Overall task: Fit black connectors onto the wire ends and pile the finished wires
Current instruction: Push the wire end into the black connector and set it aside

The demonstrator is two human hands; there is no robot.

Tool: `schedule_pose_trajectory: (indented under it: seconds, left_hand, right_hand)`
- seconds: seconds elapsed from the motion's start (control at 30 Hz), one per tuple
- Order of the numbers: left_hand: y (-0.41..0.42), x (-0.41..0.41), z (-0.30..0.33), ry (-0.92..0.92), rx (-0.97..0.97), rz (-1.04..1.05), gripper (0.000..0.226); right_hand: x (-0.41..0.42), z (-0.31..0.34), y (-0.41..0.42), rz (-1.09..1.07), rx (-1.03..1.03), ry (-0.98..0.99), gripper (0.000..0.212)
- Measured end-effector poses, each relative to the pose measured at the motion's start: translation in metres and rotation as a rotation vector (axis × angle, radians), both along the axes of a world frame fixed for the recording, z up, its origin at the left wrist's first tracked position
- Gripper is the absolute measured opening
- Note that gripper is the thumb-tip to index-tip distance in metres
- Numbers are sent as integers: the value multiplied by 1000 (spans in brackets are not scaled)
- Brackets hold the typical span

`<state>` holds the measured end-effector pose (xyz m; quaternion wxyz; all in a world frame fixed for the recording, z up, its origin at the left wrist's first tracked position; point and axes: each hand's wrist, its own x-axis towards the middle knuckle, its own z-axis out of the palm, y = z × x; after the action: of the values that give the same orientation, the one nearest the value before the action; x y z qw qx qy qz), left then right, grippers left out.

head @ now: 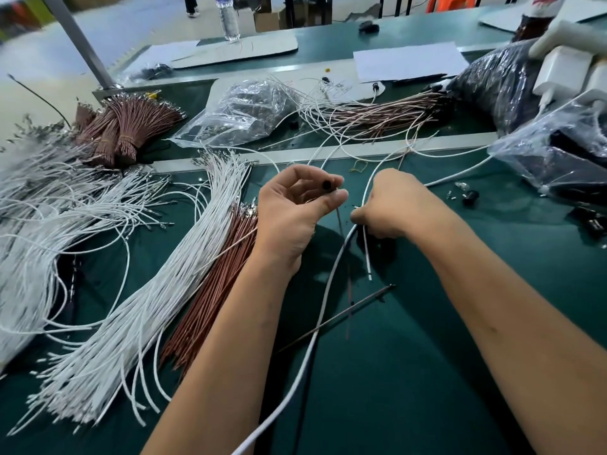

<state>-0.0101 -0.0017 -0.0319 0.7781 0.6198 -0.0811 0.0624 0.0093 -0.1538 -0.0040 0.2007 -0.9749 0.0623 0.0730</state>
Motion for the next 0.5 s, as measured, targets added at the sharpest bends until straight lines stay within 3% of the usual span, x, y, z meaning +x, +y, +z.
schedule_pose_trajectory:
  seconds: [0.17,0.23,0.5]
  left_hand:
    - [-2,-1,2,-97,-10,-47,32]
    - [-3,-1,1,-113,6,-51,32]
    - [-3,0,-3,-110,62,-37,26]
  right_hand:
    - [-6,-5,-19,-83,952,-127,23]
    - [-11,-5,-23,-60,1224,-203,19]
    - [-25,-6,-30,50,1585,-422,10]
